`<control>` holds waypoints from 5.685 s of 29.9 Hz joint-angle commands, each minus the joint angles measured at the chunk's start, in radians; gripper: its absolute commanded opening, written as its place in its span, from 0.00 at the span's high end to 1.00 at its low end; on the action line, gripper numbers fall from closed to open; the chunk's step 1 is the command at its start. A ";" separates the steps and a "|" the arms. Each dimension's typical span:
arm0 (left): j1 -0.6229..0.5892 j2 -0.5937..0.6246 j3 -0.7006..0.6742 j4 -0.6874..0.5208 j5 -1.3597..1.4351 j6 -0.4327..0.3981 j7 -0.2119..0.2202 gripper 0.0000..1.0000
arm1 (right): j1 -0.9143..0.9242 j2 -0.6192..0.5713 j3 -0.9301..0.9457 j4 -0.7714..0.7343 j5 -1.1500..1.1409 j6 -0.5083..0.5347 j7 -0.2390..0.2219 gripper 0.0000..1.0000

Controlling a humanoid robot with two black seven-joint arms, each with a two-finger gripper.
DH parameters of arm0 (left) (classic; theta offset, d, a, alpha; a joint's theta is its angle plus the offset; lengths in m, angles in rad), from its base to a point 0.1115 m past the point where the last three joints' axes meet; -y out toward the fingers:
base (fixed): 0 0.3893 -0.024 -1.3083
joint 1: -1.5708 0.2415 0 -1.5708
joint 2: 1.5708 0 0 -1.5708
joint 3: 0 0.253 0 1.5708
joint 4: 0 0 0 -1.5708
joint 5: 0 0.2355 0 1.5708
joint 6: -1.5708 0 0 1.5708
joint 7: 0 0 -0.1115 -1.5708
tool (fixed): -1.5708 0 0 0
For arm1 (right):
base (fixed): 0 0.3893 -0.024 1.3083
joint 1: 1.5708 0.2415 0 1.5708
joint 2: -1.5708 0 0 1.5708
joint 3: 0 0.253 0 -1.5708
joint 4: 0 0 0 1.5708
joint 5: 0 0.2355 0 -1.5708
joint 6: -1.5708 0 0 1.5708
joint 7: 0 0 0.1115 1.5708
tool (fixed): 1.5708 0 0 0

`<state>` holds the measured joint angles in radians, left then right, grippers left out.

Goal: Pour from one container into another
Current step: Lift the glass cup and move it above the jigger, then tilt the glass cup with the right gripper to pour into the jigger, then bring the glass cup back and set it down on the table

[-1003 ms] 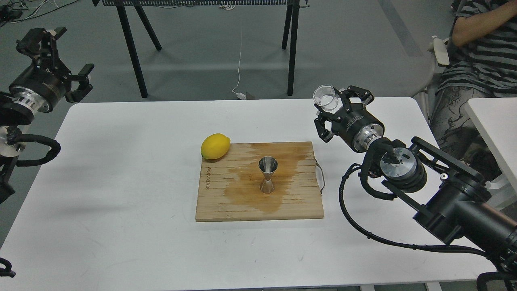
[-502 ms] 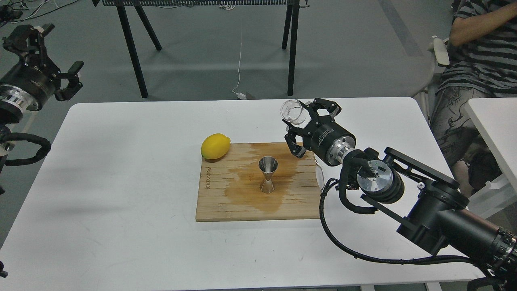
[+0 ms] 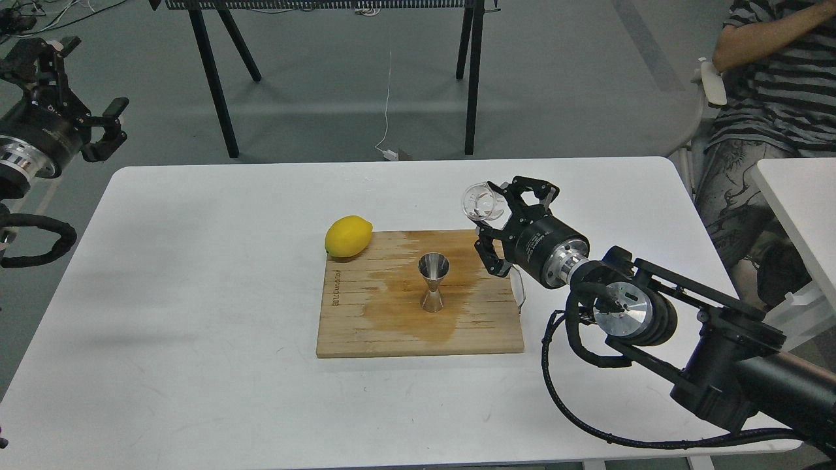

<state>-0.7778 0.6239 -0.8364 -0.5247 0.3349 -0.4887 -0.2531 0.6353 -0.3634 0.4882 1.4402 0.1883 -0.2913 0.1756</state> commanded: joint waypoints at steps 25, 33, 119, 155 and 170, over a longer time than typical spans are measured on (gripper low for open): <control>0.000 0.005 0.000 0.000 0.001 0.000 0.002 0.01 | 0.149 -0.002 -0.192 -0.003 -0.104 -0.042 -0.014 0.98; 0.000 0.005 0.000 0.000 0.001 0.000 0.002 0.01 | 0.179 -0.016 -0.232 -0.006 -0.128 -0.042 -0.022 0.98; -0.011 0.003 0.000 0.000 0.001 0.000 0.003 0.01 | 0.532 0.049 -0.683 -0.100 -0.276 -0.046 -0.048 0.98; -0.012 0.005 0.000 0.000 0.001 0.000 0.003 0.01 | 0.569 0.055 -0.735 -0.101 -0.290 -0.042 -0.048 0.98; -0.012 0.005 0.000 0.000 0.001 0.000 0.003 0.01 | 0.402 -0.032 -0.433 -0.081 -0.207 0.000 -0.048 0.98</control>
<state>-0.7901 0.6291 -0.8360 -0.5246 0.3359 -0.4887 -0.2486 1.1051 -0.3689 -0.0664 1.3499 -0.0703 -0.3184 0.1282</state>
